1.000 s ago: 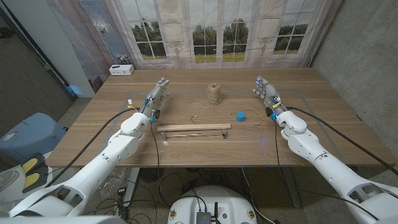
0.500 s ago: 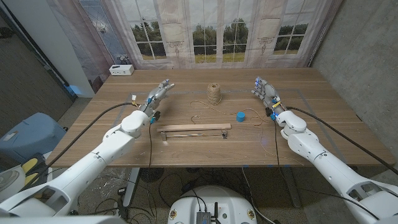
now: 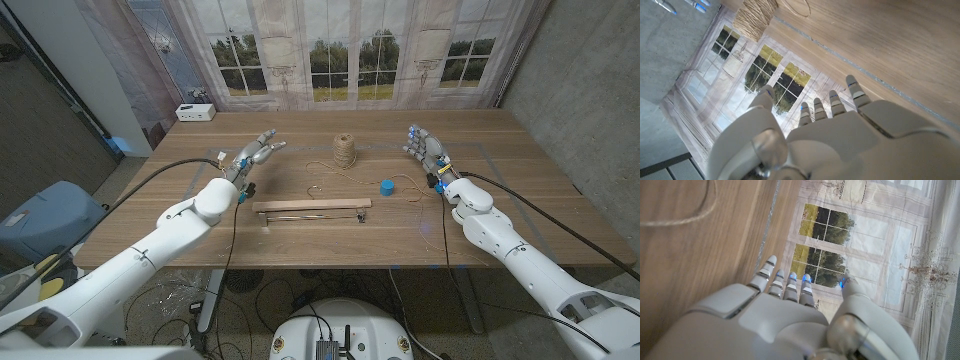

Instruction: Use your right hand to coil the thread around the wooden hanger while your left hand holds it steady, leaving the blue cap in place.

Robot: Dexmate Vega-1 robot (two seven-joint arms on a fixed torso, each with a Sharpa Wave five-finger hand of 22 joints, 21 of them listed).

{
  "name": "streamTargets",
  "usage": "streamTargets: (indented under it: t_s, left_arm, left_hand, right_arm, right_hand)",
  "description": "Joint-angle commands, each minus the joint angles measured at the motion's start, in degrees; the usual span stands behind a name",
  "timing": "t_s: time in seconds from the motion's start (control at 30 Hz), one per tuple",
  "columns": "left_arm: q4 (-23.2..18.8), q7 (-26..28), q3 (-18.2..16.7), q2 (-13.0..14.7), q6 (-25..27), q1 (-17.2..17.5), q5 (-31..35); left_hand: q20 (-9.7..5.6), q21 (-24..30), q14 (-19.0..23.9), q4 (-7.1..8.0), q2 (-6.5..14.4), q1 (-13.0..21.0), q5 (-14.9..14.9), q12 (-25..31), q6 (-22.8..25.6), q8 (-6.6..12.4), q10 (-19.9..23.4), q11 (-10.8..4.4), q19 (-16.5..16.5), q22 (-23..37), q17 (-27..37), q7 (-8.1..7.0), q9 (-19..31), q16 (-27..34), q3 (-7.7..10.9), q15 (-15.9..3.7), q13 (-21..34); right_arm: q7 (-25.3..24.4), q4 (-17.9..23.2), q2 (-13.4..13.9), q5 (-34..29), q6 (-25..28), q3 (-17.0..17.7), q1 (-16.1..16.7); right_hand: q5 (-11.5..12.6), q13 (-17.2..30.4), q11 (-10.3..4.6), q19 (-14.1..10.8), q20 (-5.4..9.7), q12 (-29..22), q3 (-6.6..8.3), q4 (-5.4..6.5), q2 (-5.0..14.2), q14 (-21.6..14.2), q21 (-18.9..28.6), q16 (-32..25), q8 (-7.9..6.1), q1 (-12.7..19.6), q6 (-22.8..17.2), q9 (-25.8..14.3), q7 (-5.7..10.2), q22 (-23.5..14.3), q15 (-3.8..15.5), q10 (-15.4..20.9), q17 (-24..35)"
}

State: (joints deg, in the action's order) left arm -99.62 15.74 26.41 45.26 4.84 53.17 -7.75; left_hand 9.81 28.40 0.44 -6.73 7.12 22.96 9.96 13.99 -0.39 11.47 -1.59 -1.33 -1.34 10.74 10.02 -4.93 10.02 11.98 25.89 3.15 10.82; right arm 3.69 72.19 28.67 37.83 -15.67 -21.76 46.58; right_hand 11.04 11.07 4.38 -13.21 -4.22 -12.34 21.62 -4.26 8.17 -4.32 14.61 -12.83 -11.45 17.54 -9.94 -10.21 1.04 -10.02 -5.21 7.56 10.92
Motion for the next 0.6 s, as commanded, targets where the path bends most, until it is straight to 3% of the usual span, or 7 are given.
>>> streamTargets:
  t_s: [0.03, 0.6]
  left_arm:
    - [-9.72, 2.67, -0.02, 4.24, 8.72, 3.46, 7.32]
    - [-21.51, 2.36, 0.51, 7.85, 21.01, 7.41, 14.28]
  left_hand:
    - [0.33, 0.17, 0.74, -0.47, -0.08, 0.75, 0.27, 0.32, 0.81, 0.43, 0.4, -0.42, 0.59, 0.14, 0.06, -0.23, 0.09, -0.05, 0.36, 0.2, 0.09]
    - [0.78, 0.0, 1.8, -1.32, -0.1, 1.65, 0.43, 0.16, 1.82, 0.25, 1.09, -1.2, 0.97, 0.15, 0.02, -0.34, 0.12, -0.19, 0.73, -0.29, 0.12]
  right_arm:
    - [1.22, -0.16, 0.05, 0.43, -0.82, -0.05, 0.45]
    - [3.18, 1.02, 0.81, 1.27, -2.42, 0.39, 2.26]
  right_hand:
    - [-0.11, 0.18, 0.21, -0.24, -0.49, -0.47, 0.22, -0.43, -0.2, -0.5, -0.14, -0.36, -0.33, 0.56, -0.66, -0.13, -0.1, -0.12, -0.04, 0.65, 0.2]
    - [-0.22, 0.22, 0.13, -0.44, -0.68, -0.4, 0.24, -0.65, -0.12, -0.99, -0.3, -0.47, -0.22, 0.7, -1.04, -0.15, -0.09, -0.15, -0.02, 0.96, 0.34]
